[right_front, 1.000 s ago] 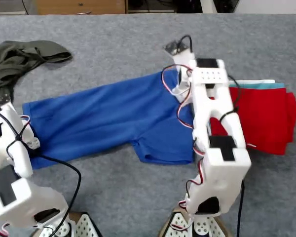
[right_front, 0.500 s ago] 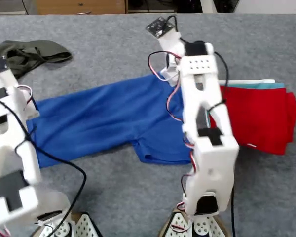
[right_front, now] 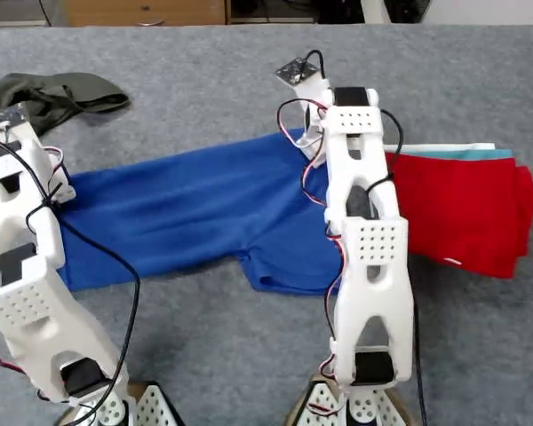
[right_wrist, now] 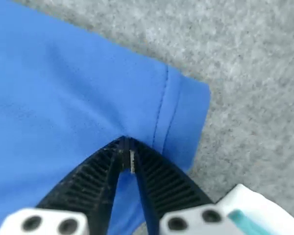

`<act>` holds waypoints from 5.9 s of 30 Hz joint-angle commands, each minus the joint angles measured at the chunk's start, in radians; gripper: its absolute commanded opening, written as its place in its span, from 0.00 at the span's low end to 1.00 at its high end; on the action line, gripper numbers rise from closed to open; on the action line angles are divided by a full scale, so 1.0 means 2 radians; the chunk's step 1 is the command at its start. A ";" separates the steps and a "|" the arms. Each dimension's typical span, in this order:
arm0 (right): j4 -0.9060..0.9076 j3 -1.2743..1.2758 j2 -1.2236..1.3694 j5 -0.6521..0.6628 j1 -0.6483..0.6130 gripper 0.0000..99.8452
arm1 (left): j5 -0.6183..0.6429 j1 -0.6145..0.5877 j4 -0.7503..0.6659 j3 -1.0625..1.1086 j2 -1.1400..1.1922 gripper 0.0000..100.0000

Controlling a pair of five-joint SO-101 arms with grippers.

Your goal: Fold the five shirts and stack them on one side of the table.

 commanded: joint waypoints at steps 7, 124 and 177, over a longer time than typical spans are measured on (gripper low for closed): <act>0.174 -0.257 0.001 0.031 -0.019 0.00 | 0.003 -0.019 0.003 -0.027 -0.004 0.02; -0.251 1.011 -0.662 0.259 -0.202 0.06 | 0.091 -0.013 -0.094 0.078 -0.069 0.02; 0.062 0.201 -0.237 0.364 -0.159 0.00 | 0.090 -0.011 -0.094 0.078 -0.069 0.02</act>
